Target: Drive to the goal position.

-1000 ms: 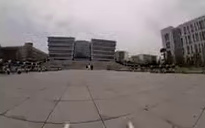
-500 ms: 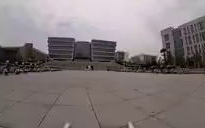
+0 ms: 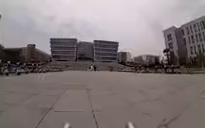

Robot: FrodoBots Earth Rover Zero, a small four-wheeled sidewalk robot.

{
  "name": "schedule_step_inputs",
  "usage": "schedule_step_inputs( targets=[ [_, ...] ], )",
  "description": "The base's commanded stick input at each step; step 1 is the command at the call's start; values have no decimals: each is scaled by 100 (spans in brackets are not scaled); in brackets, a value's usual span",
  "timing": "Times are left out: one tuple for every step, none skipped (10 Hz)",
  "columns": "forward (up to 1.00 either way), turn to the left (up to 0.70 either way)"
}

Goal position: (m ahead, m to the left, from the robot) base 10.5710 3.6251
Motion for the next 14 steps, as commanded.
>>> schedule_step_inputs(
  targets=[
    [50,0],
    [50,0],
    [50,0],
    [50,0],
    [50,0],
    [50,0],
    [50,0],
    [50,0],
    [50,1],
    [50,11],
    [50,16],
    [50,18],
    [50,19],
    [50,11]
  ],
)
